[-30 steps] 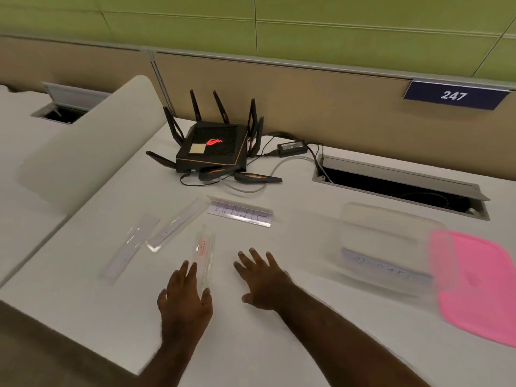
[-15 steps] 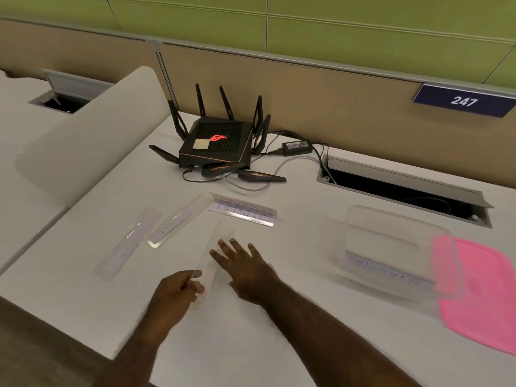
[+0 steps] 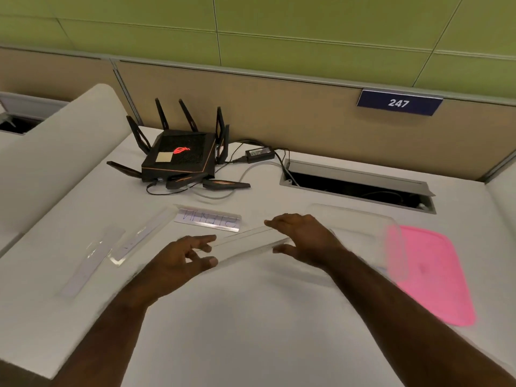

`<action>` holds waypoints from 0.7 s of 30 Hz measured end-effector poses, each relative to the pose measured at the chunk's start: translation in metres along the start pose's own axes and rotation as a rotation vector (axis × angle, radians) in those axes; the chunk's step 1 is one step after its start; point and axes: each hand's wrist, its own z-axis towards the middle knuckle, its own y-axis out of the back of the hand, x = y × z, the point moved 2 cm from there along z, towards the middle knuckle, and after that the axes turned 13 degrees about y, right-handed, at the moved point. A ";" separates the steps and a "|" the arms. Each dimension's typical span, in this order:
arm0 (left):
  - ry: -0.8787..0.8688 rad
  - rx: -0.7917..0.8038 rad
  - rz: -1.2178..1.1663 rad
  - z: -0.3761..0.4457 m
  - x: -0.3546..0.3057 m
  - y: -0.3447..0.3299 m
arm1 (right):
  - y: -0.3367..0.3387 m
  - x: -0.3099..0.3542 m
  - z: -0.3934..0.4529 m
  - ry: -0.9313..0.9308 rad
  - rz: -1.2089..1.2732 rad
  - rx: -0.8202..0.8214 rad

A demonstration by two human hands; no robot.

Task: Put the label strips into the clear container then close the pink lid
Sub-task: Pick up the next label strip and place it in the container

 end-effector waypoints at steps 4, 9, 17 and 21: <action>-0.227 -0.137 0.250 0.025 -0.045 -0.033 | 0.035 -0.036 -0.043 -0.159 0.042 -0.016; -0.394 -0.183 0.478 0.058 -0.103 -0.077 | 0.064 -0.078 -0.098 -0.353 0.074 -0.017; -0.406 -0.077 0.628 0.100 -0.164 -0.149 | 0.067 -0.122 -0.162 -0.558 -0.082 0.084; -0.444 -0.149 0.816 0.116 -0.173 -0.177 | 0.050 -0.130 -0.168 -0.590 -0.203 0.090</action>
